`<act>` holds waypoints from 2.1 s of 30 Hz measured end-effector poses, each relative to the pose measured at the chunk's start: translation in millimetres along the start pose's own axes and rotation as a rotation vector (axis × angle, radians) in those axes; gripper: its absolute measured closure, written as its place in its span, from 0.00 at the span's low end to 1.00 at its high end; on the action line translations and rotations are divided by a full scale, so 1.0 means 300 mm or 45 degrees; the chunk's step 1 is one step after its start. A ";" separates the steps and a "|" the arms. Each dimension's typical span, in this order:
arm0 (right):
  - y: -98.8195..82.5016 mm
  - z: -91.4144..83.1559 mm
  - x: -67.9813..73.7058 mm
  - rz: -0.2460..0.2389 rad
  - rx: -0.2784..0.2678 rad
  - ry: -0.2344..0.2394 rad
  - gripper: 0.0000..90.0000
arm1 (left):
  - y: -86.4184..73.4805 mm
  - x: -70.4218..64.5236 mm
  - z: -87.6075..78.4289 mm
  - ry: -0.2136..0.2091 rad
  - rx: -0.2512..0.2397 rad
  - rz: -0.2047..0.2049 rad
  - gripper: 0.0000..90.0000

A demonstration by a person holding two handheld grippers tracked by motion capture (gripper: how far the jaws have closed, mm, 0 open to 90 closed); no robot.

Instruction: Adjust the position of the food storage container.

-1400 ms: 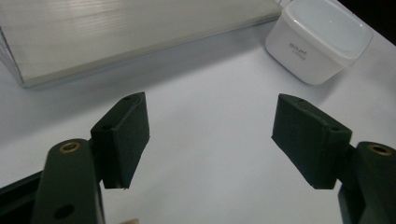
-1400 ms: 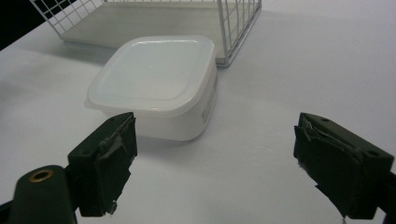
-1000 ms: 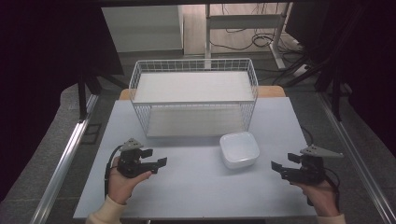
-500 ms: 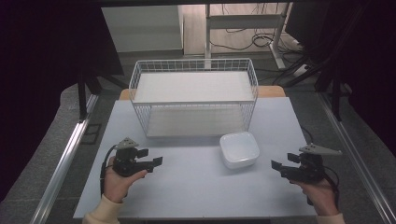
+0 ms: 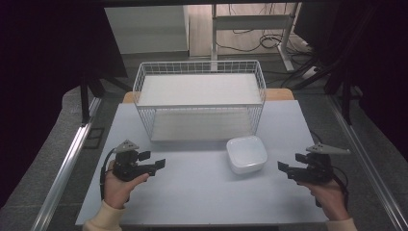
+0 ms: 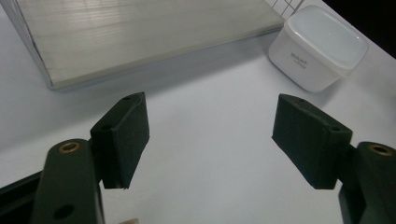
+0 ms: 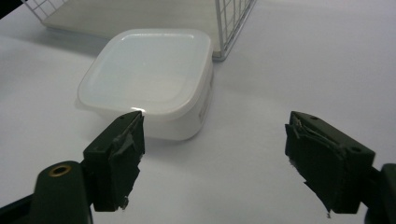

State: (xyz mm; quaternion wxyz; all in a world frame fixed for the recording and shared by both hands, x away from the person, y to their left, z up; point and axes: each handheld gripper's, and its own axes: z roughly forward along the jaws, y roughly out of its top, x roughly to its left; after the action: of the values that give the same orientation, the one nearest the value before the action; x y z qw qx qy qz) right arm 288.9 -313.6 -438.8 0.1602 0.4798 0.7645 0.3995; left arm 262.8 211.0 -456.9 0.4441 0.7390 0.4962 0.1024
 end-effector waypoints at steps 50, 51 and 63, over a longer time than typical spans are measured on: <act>0.199 0.388 -0.043 -0.135 0.348 -0.010 0.99 | -0.011 0.022 0.010 -0.001 0.016 -0.007 0.29; 0.199 0.388 -0.043 -0.135 0.348 -0.010 0.99 | -0.011 0.022 0.010 -0.001 0.016 -0.007 0.29; 0.198 0.418 0.009 -0.230 0.367 -0.002 0.99 | -0.010 0.026 0.006 0.002 0.013 -0.007 0.29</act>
State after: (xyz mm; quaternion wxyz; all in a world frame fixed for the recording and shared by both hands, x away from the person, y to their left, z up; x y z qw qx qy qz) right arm 402.3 -241.0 -471.9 0.1255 0.4274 0.8538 0.2693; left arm 265.7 216.6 -462.5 0.4402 0.7397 0.4991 0.0993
